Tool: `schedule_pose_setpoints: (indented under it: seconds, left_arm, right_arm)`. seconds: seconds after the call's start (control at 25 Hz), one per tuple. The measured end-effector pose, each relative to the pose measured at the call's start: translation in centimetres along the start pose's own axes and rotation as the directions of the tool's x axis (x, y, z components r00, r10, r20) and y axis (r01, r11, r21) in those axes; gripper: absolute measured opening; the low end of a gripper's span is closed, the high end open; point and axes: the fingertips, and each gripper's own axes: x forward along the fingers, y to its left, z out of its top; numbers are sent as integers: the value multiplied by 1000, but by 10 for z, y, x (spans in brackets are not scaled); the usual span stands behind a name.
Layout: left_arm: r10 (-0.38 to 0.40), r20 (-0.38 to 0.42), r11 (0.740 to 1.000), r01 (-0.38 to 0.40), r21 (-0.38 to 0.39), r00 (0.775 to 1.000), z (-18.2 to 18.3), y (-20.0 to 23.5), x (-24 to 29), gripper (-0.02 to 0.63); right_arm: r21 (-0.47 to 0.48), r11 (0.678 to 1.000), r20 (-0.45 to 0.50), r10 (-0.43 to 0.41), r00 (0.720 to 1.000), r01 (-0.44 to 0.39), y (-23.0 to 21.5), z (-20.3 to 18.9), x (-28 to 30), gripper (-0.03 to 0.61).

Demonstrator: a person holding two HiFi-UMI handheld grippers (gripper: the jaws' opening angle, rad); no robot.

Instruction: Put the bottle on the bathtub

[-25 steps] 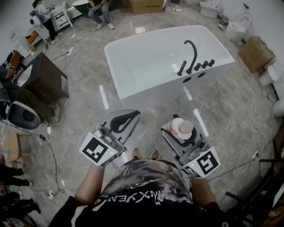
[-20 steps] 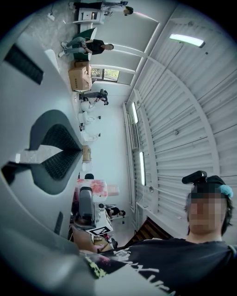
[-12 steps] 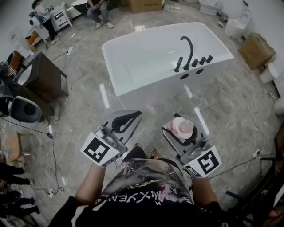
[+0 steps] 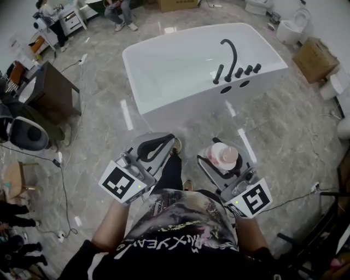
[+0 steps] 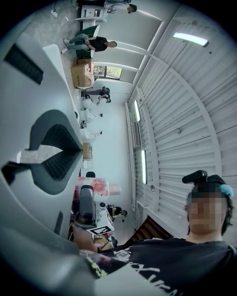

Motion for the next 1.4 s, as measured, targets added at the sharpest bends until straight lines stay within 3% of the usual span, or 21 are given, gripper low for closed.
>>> schedule_pose_setpoints:
  seconds: [0.64, 1.16, 1.4]
  left_arm:
    - [13, 3, 1000, -13, -7, 1000, -13, 51, 40, 11]
    - [1, -4, 999, -1, -42, 1000, -26, 125, 89, 11]
    - [18, -14, 997, -19, -78, 1000, -33, 179, 121, 11]
  right_arm:
    - [-13, 1000, -12, 19, 1000, -19, -51, -11, 39, 222]
    - [-7, 1000, -51, 18, 999, -19, -112, -21, 102, 222]
    - [-10, 1000, -41, 1, 999, -1, -157, -15, 141, 221]
